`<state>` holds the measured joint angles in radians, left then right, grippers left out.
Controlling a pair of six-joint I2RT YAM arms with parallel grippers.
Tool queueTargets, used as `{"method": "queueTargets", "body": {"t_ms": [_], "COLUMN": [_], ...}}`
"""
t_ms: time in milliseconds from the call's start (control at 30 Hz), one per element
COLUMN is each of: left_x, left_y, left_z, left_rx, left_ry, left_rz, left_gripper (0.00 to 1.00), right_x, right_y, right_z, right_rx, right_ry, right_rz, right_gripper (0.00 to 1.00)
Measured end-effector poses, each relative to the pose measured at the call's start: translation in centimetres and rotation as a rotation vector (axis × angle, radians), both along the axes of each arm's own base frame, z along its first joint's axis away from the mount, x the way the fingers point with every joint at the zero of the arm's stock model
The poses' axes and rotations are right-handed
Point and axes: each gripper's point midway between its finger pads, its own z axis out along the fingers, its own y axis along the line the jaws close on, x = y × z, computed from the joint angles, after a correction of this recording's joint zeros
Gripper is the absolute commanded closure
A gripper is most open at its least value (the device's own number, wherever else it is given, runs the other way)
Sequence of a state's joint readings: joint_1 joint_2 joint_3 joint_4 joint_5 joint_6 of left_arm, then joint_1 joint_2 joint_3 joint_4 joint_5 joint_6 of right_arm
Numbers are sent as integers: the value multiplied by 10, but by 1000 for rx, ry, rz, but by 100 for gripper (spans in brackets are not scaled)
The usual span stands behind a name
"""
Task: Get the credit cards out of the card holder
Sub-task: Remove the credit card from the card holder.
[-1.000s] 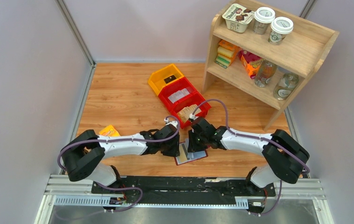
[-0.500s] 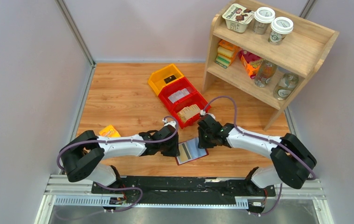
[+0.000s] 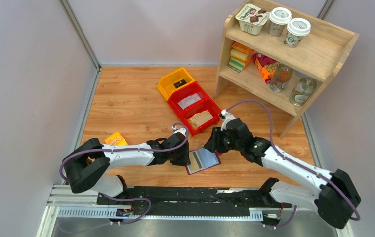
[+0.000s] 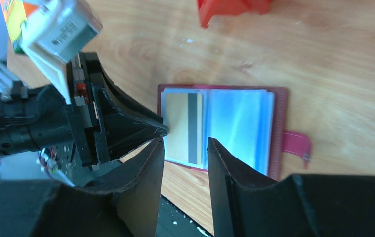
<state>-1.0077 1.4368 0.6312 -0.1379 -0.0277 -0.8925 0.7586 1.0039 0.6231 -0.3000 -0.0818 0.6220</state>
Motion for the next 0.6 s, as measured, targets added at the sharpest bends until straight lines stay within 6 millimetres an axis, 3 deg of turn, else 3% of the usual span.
{"method": "queueTargets", "body": {"t_ms": [233, 600], "left_x": [0, -2], "left_y": [3, 9], "left_z": [0, 0], "left_rx": [1, 7], "left_ry": [-6, -15], "left_rz": [4, 11], "left_gripper": [74, 75], "right_x": [-16, -27], "right_y": [33, 55], "right_z": [-50, -93], "right_rx": [38, 89], "right_ry": [174, 330], "right_rz": [142, 197], "right_gripper": [61, 61]}}
